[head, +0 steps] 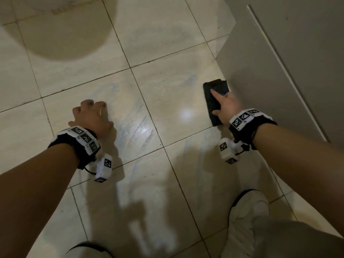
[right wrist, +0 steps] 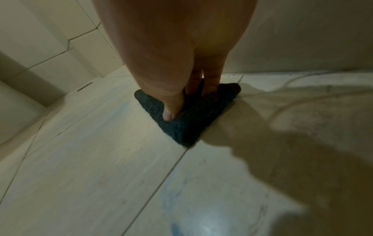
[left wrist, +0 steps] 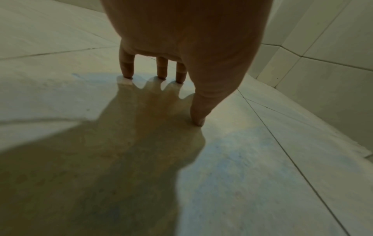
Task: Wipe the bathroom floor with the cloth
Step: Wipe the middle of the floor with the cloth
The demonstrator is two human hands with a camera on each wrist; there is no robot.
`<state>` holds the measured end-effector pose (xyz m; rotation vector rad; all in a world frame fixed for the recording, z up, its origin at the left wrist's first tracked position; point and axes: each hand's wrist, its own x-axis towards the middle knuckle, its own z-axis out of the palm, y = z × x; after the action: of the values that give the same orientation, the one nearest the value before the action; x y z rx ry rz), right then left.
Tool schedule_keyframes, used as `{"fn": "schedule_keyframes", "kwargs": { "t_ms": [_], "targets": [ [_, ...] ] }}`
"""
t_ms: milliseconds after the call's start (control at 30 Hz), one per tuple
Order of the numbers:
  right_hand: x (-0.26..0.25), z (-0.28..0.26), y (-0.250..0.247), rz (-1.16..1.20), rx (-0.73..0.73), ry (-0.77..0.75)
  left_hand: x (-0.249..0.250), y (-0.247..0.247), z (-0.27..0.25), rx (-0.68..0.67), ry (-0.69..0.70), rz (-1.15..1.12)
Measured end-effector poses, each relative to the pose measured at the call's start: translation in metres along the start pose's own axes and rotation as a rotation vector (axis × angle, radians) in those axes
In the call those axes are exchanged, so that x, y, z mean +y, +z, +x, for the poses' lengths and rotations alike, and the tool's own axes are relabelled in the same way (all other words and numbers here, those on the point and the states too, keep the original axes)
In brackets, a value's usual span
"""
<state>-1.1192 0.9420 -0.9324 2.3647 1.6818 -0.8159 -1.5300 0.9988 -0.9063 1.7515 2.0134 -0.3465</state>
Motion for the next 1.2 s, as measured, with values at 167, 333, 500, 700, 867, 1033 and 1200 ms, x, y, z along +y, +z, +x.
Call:
{"fn": "schedule_keyframes", "kwargs": {
  "t_ms": [167, 333, 500, 700, 867, 1033, 1200],
  "targets": [
    [0.001, -0.001, 0.006, 0.01, 0.025, -0.005, 0.004, -0.002, -0.002, 0.002, -0.002, -0.007],
    [-0.017, -0.007, 0.006, -0.009, -0.001, -0.035, 0.019, -0.006, -0.005, 0.053, -0.005, 0.001],
    [-0.075, -0.027, 0.029, 0.048, 0.018, -0.173, 0.047, -0.004, -0.014, 0.082, 0.106, -0.013],
    [-0.137, -0.05, 0.063, 0.05, -0.072, -0.339, 0.056, 0.003, -0.017, 0.026, 0.151, 0.027],
    [-0.127, -0.05, 0.06, 0.05, -0.071, -0.345, 0.063, 0.001, -0.024, 0.063, 0.132, 0.044],
    [-0.072, -0.032, 0.039, 0.116, 0.063, -0.202, 0.066, -0.002, -0.025, 0.046, 0.108, 0.033],
    [-0.013, -0.014, 0.006, 0.08, 0.13, -0.046, 0.059, -0.001, -0.021, 0.04, 0.137, 0.036]
  ]
}}
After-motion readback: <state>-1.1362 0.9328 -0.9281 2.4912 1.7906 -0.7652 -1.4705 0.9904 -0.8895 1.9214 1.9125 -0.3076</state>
